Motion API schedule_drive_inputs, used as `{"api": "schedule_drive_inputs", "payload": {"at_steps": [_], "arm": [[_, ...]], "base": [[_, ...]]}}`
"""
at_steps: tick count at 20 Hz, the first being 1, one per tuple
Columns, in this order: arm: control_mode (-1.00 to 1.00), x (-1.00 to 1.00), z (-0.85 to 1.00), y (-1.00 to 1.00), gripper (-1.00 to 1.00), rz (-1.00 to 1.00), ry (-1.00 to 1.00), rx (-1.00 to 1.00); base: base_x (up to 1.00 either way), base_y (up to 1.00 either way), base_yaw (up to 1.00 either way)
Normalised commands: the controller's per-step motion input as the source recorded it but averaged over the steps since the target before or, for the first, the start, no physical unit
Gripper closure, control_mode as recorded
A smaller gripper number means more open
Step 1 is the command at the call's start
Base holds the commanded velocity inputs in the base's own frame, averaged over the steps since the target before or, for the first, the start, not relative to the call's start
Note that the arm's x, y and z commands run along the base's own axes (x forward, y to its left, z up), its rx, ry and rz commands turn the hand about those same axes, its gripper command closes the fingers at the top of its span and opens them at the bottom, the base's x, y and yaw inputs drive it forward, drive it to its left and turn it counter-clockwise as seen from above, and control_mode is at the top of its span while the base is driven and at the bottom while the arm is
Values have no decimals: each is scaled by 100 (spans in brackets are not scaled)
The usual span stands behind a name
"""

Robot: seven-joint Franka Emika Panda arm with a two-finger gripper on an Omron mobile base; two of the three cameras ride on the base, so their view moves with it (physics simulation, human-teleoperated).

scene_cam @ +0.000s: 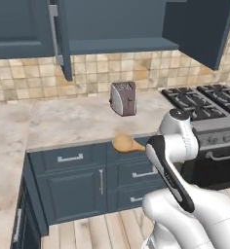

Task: Organize the utensils by type. Pick up the wooden spoons from the counter and place them in the open cabinet. Then pick up the metallic utensils from the counter and place them in the open drawer.

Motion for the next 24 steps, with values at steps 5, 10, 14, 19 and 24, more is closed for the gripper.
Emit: {"api": "schedule_drive_inputs", "payload": {"at_steps": [5, 10, 14, 19, 24], "arm": [[100, 0, 0, 0, 100, 0, 0, 0], [100, 0, 0, 0, 100, 0, 0, 0], [100, 0, 0, 0, 100, 0, 0, 0], [100, 0, 0, 0, 100, 0, 0, 0], [100, 0, 0, 0, 100, 0, 0, 0]], "base": [[93, -12, 0], [85, -12, 0], [59, -12, 0], [40, -4, 0], [31, 0, 0]]}}
